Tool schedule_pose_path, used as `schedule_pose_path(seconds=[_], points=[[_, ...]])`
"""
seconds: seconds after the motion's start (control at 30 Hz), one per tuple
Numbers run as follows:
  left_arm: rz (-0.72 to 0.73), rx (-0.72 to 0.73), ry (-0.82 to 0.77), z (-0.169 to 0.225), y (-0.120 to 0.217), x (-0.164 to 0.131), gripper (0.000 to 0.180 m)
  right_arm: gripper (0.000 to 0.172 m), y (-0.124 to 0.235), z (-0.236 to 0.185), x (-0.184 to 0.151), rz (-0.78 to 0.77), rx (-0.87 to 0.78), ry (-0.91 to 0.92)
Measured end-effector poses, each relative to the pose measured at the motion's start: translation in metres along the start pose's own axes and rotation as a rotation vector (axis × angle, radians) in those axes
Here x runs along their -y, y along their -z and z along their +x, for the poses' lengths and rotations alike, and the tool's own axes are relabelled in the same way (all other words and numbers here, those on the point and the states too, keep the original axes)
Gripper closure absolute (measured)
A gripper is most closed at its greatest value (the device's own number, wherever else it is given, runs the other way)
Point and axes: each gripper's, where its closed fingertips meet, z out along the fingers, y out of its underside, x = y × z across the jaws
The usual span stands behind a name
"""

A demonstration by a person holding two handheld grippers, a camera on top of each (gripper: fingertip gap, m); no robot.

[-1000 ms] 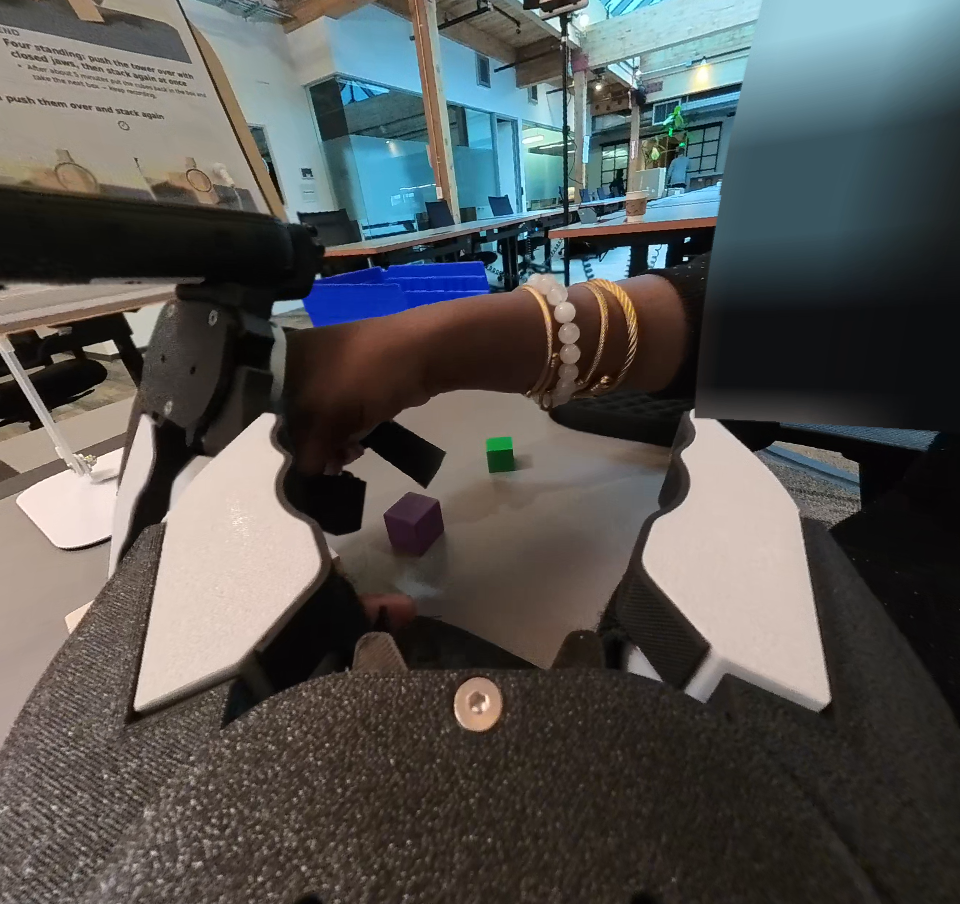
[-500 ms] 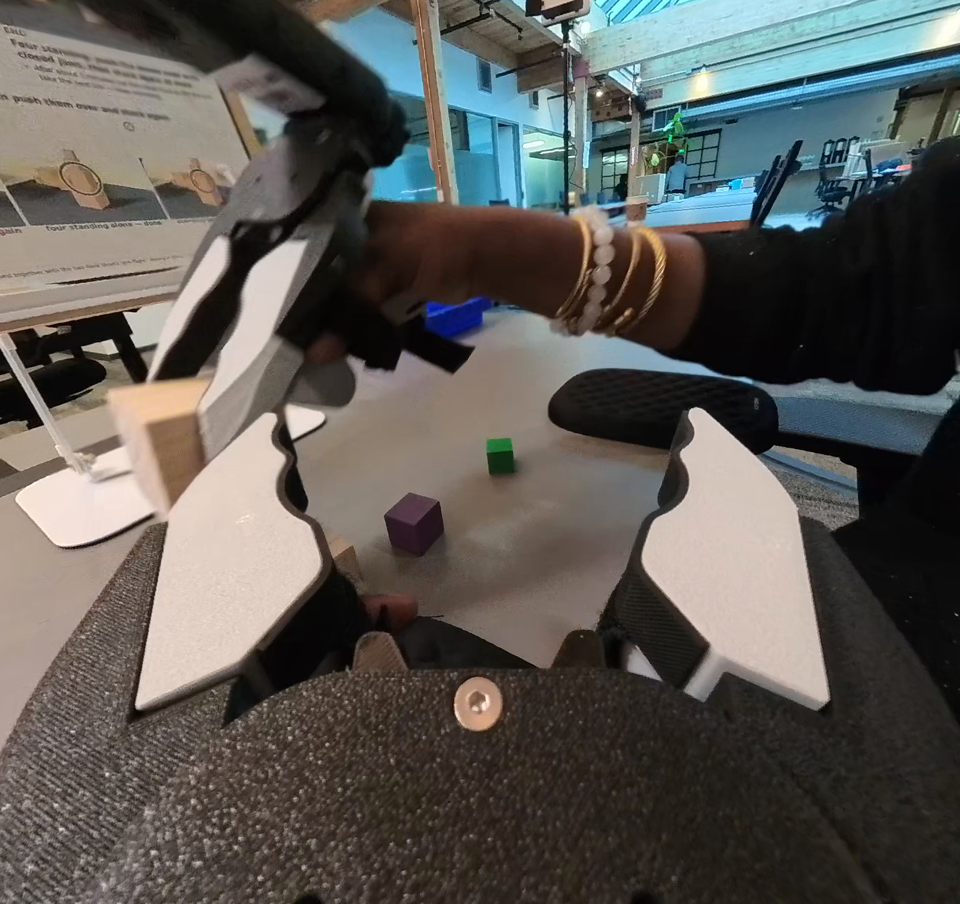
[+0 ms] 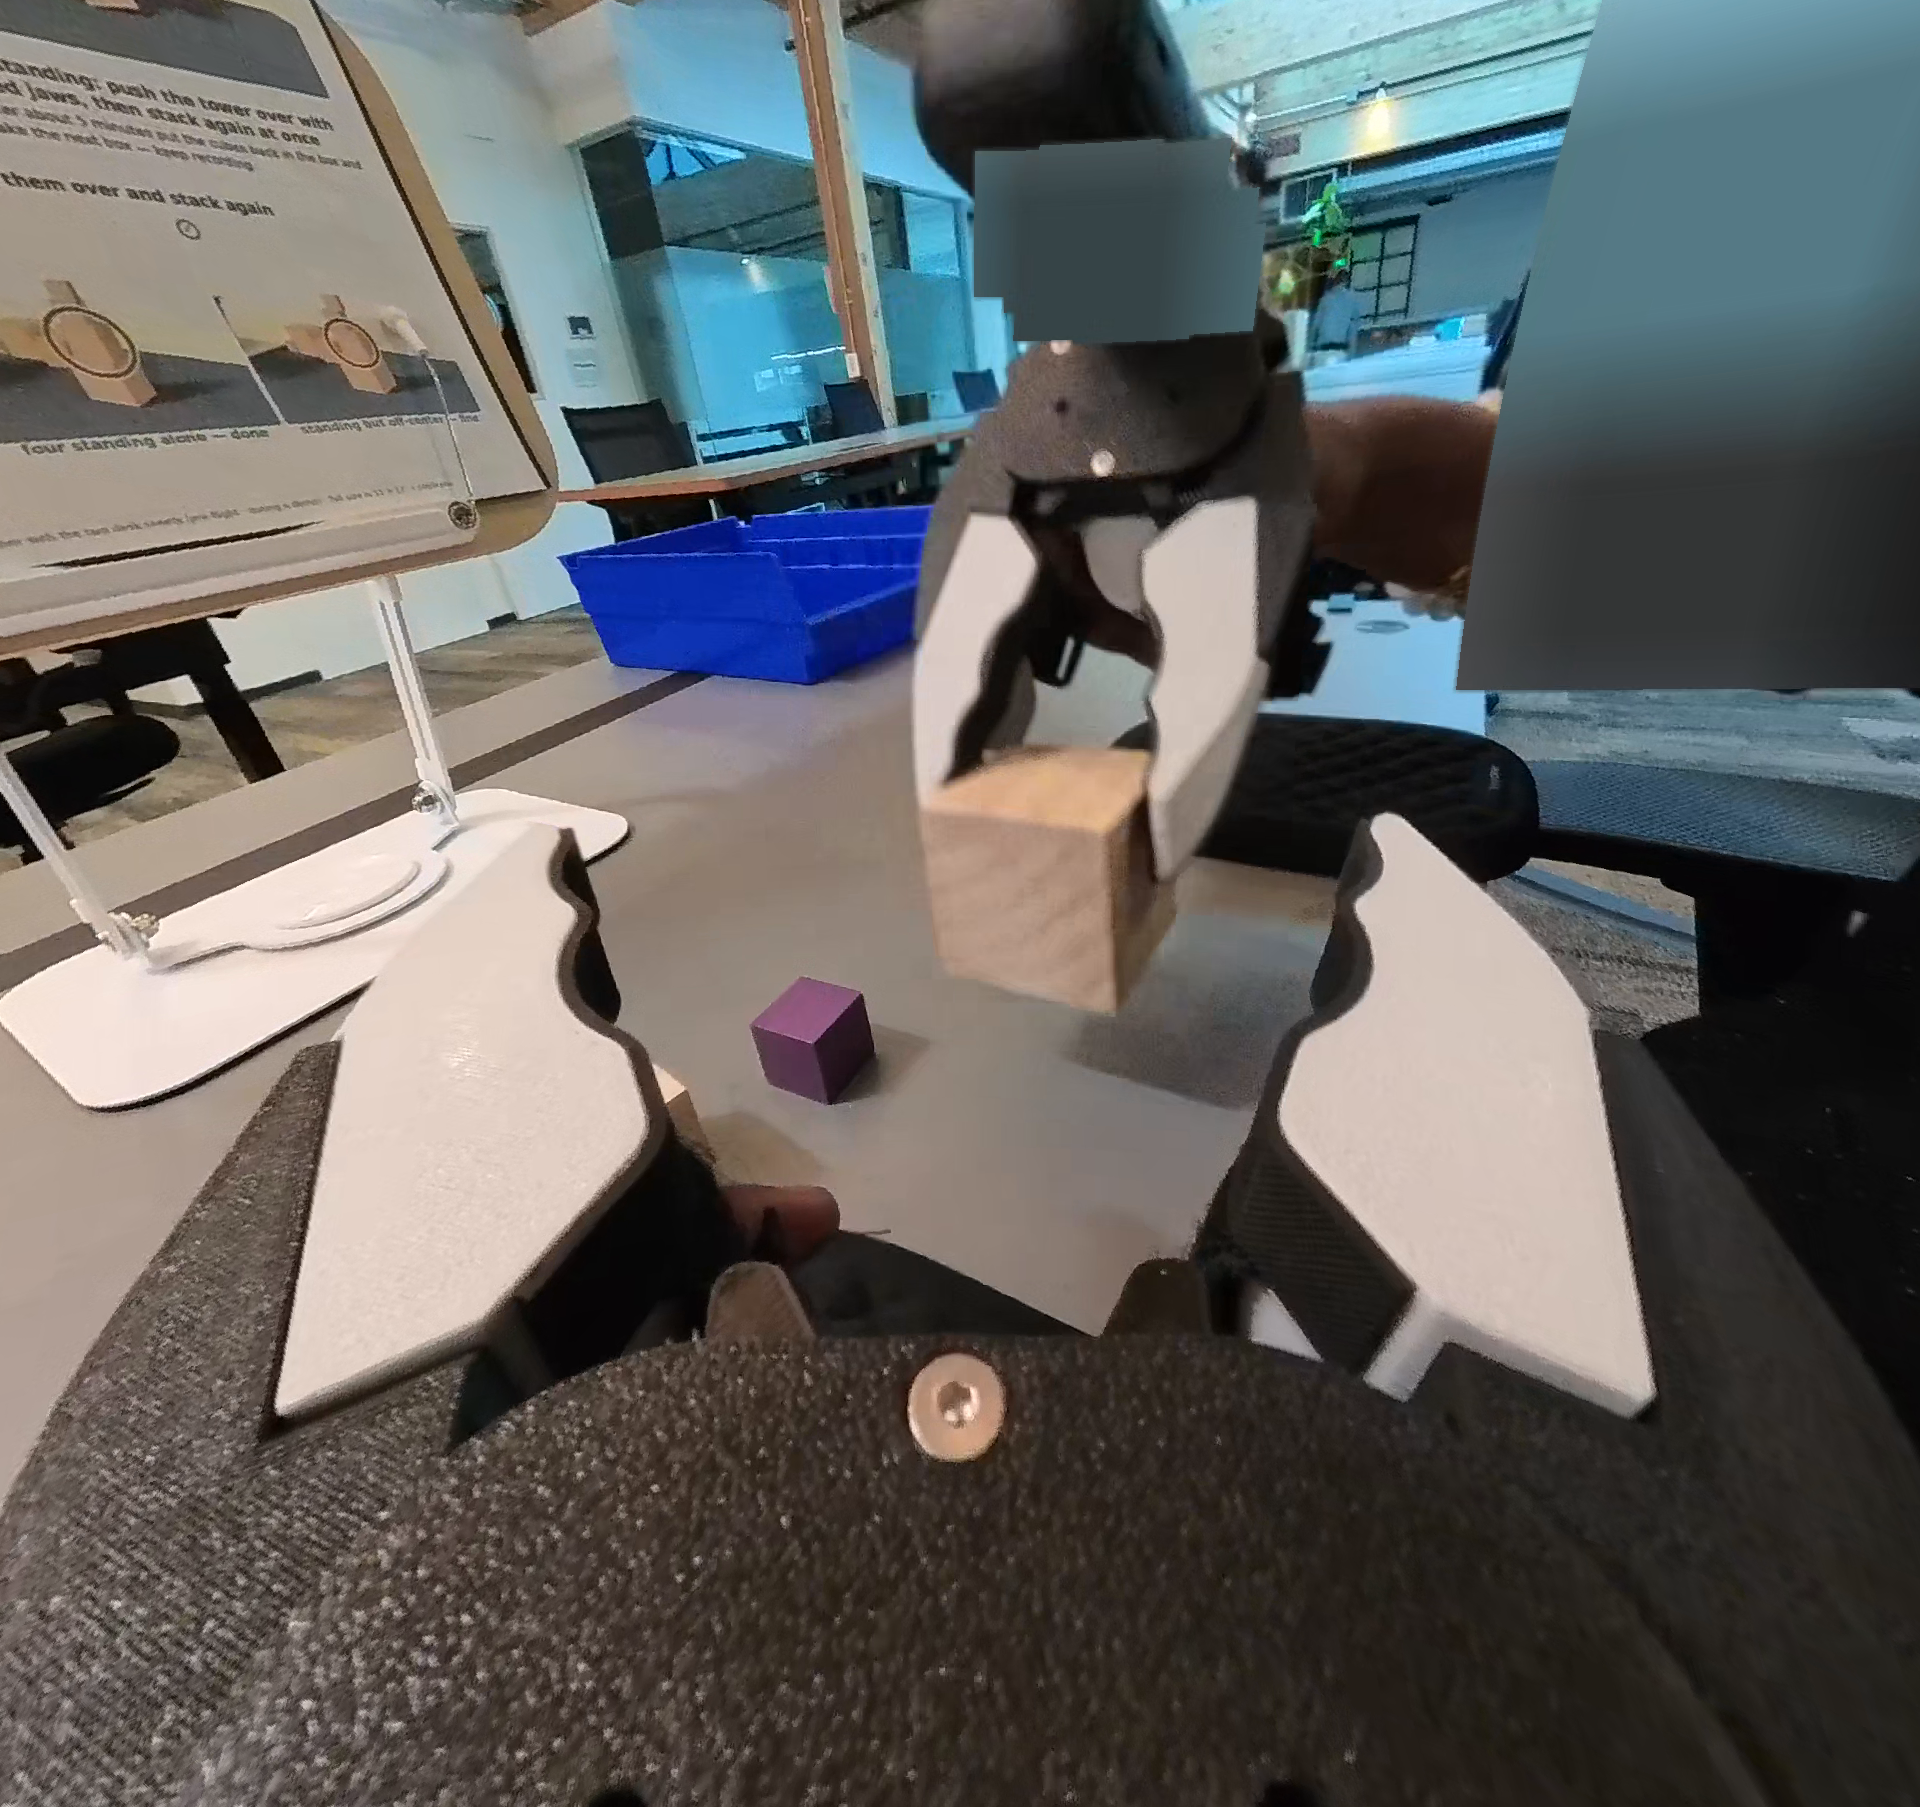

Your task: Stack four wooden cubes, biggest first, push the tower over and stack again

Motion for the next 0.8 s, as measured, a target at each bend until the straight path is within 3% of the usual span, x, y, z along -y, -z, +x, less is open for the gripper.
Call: schedule_pose_path(seconds=[0.27,0.8], points=[[-0.005,-0.002,-0.006,0.001,0.0,-0.001,0.05,0.113,-0.033,-0.022,-0.023,-0.078,0.052,0.046],[-0.002,-0.001,-0.007,0.001,0.0,0.0,0.051,0.107,-0.029,-0.021,-0.015,-0.034,0.072,0.053]])
